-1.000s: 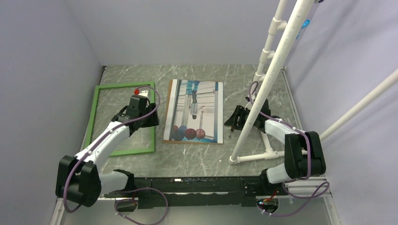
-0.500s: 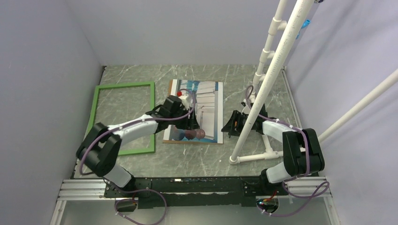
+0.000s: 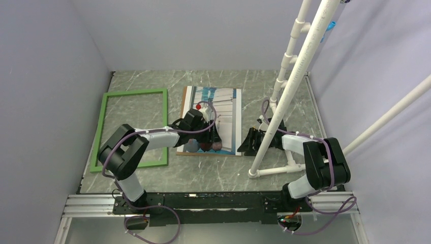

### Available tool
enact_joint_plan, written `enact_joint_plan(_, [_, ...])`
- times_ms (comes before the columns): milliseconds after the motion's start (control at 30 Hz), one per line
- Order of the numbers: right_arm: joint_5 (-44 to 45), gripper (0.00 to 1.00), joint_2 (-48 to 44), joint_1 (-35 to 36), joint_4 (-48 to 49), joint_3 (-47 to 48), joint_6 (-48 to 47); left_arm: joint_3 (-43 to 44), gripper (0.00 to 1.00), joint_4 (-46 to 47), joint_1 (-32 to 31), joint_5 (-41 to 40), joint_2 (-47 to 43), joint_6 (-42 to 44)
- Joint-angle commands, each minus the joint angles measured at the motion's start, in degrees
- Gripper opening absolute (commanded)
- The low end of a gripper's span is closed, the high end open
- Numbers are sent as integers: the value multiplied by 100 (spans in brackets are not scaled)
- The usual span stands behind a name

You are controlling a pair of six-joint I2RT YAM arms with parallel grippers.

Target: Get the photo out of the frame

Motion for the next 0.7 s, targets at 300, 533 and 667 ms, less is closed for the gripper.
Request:
enact_joint_plan(300, [-493,57,-156,15,-17,-335,1,-247,58,607,-175,-115,314,-440])
enact_joint_plan(533, [-876,56,-45,21,874,-601,555,-202,58,529,-201,-126,326,-391])
enact_joint_plan(667, [-831,57,-16,20,1289,-632,797,-203,58,528,-221,-122,334,-390])
